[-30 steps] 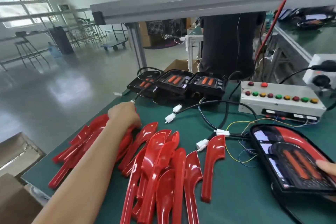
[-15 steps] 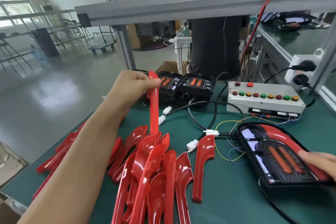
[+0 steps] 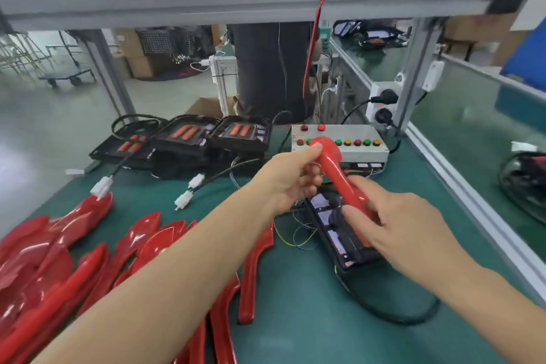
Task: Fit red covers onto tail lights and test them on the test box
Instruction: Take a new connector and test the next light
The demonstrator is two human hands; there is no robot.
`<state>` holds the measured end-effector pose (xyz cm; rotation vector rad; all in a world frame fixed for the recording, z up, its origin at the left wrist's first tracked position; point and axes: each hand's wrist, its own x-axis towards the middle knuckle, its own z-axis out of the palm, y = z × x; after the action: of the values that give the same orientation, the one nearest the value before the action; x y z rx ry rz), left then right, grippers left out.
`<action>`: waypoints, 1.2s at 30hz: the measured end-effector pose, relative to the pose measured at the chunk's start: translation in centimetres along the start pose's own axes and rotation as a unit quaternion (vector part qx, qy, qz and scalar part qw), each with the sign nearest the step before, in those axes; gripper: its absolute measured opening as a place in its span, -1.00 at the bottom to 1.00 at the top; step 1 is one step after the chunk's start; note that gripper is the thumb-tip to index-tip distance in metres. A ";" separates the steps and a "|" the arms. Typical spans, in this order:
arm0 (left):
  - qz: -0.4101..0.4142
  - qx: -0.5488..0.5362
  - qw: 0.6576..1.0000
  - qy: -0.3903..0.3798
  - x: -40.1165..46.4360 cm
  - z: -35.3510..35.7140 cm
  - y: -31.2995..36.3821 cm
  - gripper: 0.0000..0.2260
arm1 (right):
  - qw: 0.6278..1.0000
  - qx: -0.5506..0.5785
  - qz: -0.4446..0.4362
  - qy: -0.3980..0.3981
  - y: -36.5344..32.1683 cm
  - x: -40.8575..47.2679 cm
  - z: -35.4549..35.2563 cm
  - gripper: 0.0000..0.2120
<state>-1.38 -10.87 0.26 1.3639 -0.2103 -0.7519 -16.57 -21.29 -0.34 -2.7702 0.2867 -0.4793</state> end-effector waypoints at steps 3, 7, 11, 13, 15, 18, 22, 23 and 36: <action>-0.021 0.169 0.984 0.051 1.2 -0.7 -0.7 -0.70 | 0.998 0.056 0.024 0.003 0.9 -0.4 0.7 -0.71; -0.090 0.317 0.943 0.045 2.5 -0.9 -2.4 -0.79 | 0.991 0.119 0.052 0.016 1.7 -1.4 1.3 -0.69; -0.093 0.372 0.922 0.054 3.3 -0.6 -2.8 -0.84 | 0.997 0.068 0.031 0.005 1.8 -2.2 2.1 -0.61; -0.081 0.341 0.934 0.065 3.5 -0.3 -2.9 -0.85 | 0.999 0.032 0.020 0.013 1.9 -2.6 2.3 -0.60; -0.073 0.269 0.958 0.072 3.4 0.1 -3.0 -0.85 | 1.000 0.015 0.008 0.009 1.8 -3.1 2.5 -0.58; -0.084 0.055 0.994 0.036 2.9 0.6 -3.3 -0.82 | 1.000 -0.001 -0.025 0.012 1.7 -3.8 2.4 -0.60; -0.110 -0.086 0.990 0.005 2.2 1.3 -3.7 -0.78 | 0.990 -0.094 -0.095 0.054 1.5 -4.9 2.4 -0.60; -0.115 -0.111 0.987 0.011 2.2 1.5 -3.8 -0.77 | 0.986 -0.110 -0.114 0.061 1.5 -5.2 2.6 -0.56; -0.088 -0.180 0.977 0.067 1.3 2.0 -4.8 -0.69 | 0.978 -0.171 -0.087 0.078 -0.2 -5.6 4.0 -0.55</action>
<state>-3.24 -13.36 -4.11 1.0898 0.1514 -0.7983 -20.32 -18.65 -5.45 -3.1136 0.1742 -0.7593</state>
